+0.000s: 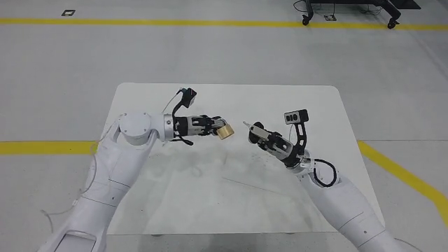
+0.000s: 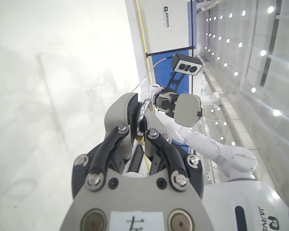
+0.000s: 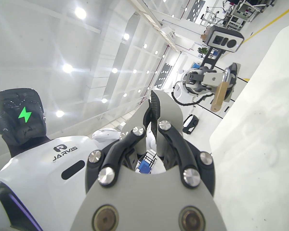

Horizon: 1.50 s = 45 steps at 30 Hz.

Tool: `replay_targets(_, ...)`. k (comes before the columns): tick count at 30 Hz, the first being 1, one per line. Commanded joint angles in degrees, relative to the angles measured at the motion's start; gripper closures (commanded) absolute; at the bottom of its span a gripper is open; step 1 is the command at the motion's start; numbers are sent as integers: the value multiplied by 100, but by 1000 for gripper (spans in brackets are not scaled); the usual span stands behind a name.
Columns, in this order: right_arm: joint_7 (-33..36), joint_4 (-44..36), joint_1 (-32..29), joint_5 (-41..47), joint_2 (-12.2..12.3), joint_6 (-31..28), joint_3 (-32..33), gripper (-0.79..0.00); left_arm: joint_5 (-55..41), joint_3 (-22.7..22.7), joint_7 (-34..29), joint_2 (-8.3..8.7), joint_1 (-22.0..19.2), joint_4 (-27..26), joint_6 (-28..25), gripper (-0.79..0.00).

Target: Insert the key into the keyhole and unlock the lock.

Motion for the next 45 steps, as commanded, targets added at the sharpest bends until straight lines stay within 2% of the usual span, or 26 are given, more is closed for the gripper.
replay_targets(1,-168,-37,-11,-6,2,677,-9,0,-286,9,-46,-9,27,110,302,0)
replay_targets(2,-274,-85,-27,-83,9,972,-3,0,-352,29,-81,-15,-16,158,438,0)
replay_targets(4,-573,-213,-131,-293,27,1292,69,0,-641,151,-413,-40,-140,430,1083,0)
replay_targets(7,-997,-607,-445,-594,76,1824,200,0,-937,303,-669,-96,-416,751,1550,0)
replay_targets(9,-1214,-963,-730,-839,123,2200,304,0,-959,391,-761,-121,-576,916,1511,0)
replay_targets(12,-1412,-1552,-1140,-915,179,2514,497,0,-1279,365,-824,-148,-603,1216,1216,0)
replay_targets(20,-1412,-1552,-1140,-915,179,2514,497,0,-1279,365,-824,-148,-603,1216,1216,0)
replay_targets(21,-1412,-1552,-1140,-915,179,2514,497,0,-1254,370,-765,-148,-590,1211,1205,0)
replay_targets(24,-1560,-1626,-1162,-989,165,2637,442,0,-738,394,57,-125,-562,1139,1210,0)
replay_targets(28,-2637,-1931,-1309,-1683,131,3321,296,0,-784,269,638,-111,-418,899,1177,0)
replay_targets(35,-4222,-2551,-1638,-2224,12,4072,-114,0,-715,189,970,-76,-269,643,1243,0)
replay_targets(45,-5336,-2560,-1345,-2684,-227,4237,-683,0,-698,257,1069,-74,-230,548,1305,0)
